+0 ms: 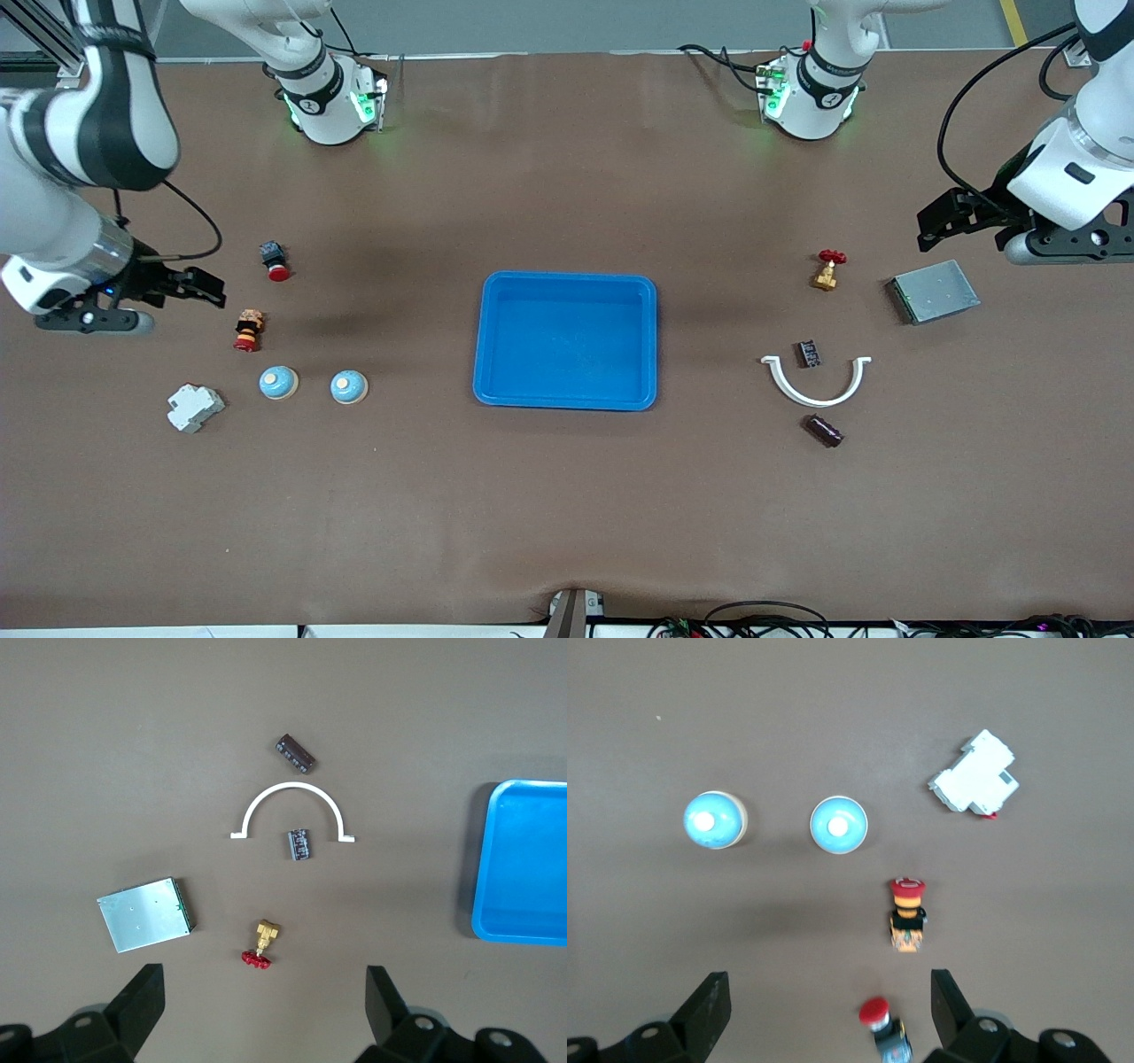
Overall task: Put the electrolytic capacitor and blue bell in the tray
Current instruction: 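Move the right gripper to the bell while the left gripper nears the capacitor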
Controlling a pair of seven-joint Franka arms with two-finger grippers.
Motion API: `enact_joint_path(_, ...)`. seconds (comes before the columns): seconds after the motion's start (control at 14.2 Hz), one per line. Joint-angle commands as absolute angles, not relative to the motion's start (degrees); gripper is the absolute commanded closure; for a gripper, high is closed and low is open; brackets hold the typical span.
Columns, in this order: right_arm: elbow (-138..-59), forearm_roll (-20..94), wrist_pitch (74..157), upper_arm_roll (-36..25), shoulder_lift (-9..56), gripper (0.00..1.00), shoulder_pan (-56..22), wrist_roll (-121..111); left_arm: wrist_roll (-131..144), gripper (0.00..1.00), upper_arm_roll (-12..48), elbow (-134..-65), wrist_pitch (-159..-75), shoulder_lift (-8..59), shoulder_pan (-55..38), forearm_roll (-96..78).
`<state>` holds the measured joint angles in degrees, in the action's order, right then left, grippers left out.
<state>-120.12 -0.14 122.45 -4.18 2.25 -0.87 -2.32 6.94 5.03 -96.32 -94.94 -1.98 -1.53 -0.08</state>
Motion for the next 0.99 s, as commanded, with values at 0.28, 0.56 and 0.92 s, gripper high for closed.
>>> enact_joint_path(0.28, -124.3, -1.4, 137.0, -4.0, 11.1, 0.0, 0.3, -3.3, 7.7, 0.0, 5.3, -93.6, -95.1, 5.6, -1.5, -1.3)
enact_joint_path(0.56, -124.3, -0.7, 145.6, -3.9, 17.6, 0.0, 0.6, -3.2, 7.9, 0.0, 5.4, -94.2, -95.1, 10.1, -2.2, -1.3)
enact_joint_path(0.92, -123.9, 0.9, 153.2, -3.8, 24.7, 0.0, 0.7, -3.0, 8.1, 0.0, 5.3, -99.5, -103.3, 13.2, -2.3, -1.3)
